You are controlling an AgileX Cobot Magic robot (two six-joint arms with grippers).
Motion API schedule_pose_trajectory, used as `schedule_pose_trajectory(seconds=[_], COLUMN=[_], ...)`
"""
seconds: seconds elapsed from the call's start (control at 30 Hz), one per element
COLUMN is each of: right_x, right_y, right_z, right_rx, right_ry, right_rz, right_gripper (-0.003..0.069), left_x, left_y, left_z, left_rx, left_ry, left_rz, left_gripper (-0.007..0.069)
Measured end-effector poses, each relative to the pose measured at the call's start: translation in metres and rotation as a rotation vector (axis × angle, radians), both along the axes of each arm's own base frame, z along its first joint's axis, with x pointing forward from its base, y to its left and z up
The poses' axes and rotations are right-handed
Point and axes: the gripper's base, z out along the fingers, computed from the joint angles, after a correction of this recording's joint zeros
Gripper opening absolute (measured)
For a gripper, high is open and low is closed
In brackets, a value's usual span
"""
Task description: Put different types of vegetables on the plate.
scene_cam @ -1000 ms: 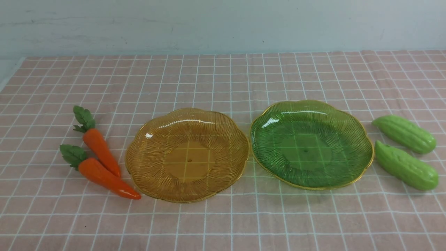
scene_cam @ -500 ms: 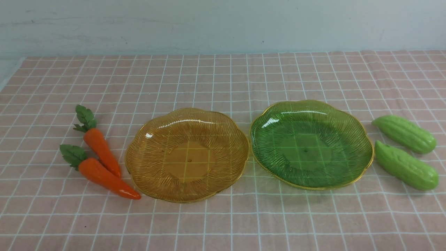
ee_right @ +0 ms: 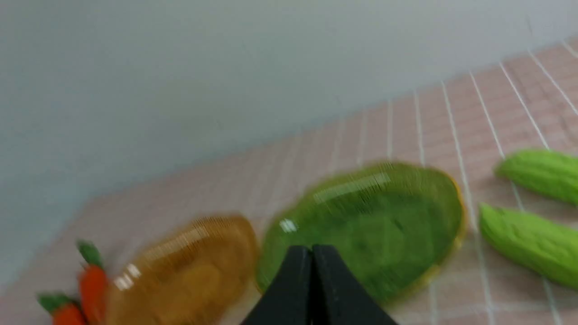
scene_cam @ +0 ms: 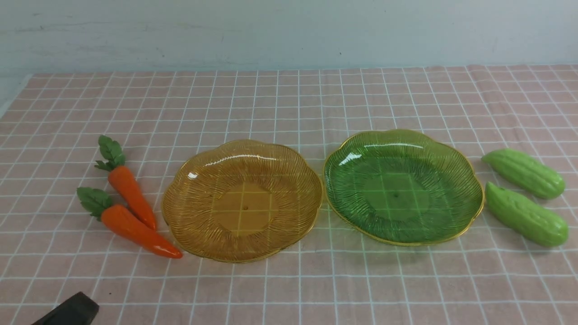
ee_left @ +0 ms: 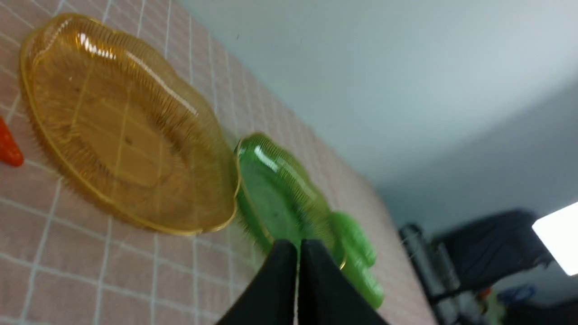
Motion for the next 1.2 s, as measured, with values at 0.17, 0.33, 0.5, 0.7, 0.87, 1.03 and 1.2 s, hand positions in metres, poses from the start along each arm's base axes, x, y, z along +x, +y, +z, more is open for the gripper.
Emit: schedule_pose_trajectory(seconds=[0.17,0.33,0.5,0.7,0.87,1.03,1.2], right_x=[0.06,0.126,0.19,0.24,0.282,0.308,0.321], right_y=[-0.008,-0.018,-0.022,-0.025,-0.029,-0.031,-0.03], right_z=[-0.002,-0.014,-0.038,-0.069,-0.096,-0.116,-0.123], right_rx=[-0.283,-0.456,-0.55,-0.615,-0.689,-0.745,-0.763], right_ry=[0.439,0.643,0.814,0.949,1.017,1.068,1.128], right_rz=[0.015,0.018,0.056,0.091,0.119,0.153,0.181], right_gripper=[-0.0008,0.0067,0.0269,0.049,0.0602,0.0612,0.0598], left_x=[0.027,0.052,0.064,0.065,0.065,0.065,0.065], left_y=[-0.006,-0.003,-0.002,-0.001,-0.001,-0.001,-0.001], left_z=[0.006,0.012,0.012,0.013,0.013,0.013,0.013], left_rx=[0.276,0.406,0.453,0.458,0.46,0.46,0.46], left_ry=[0.282,0.42,0.455,0.455,0.455,0.455,0.454], left_rz=[-0.174,-0.232,-0.236,-0.236,-0.236,-0.236,-0.235], left_gripper=[-0.0003,0.0004,0.0059,0.0118,0.0169,0.0179,0.0179])
